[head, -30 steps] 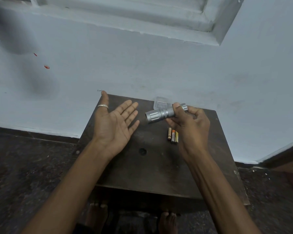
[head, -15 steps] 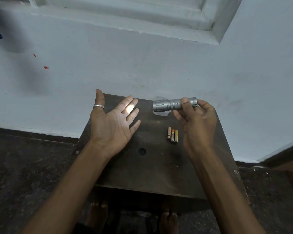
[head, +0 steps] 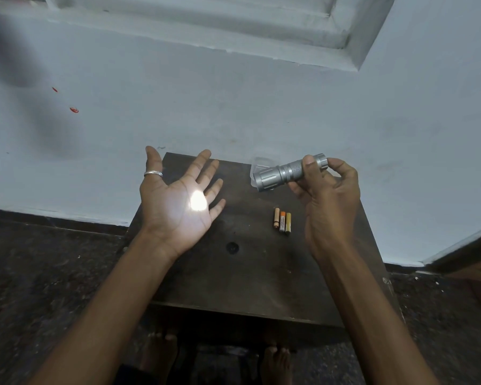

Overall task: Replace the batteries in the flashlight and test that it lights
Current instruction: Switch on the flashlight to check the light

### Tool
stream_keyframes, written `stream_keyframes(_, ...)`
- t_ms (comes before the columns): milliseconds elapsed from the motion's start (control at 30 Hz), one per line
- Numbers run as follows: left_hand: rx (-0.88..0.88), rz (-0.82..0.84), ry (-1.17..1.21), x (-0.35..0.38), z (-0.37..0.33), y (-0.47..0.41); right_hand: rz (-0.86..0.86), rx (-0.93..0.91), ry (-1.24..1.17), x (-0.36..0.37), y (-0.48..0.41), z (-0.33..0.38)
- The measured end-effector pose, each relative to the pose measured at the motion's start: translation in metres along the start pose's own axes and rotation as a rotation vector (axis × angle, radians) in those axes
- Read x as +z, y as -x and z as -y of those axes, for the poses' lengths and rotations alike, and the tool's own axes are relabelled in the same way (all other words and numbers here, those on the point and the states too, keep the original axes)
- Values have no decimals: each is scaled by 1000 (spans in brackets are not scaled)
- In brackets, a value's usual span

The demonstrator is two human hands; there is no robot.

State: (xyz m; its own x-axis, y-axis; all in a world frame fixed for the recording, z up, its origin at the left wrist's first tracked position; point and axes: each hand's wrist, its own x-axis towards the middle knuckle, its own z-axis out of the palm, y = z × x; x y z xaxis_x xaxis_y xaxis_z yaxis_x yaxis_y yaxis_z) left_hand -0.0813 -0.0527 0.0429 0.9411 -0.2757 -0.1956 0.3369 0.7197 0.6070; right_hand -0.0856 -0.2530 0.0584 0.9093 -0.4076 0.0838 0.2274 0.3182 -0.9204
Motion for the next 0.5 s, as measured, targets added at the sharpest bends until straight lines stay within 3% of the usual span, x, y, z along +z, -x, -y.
stream_keyframes(500, -28, 9, -108, 0, 6, -2, 6, -16, 35, 3, 2, -4)
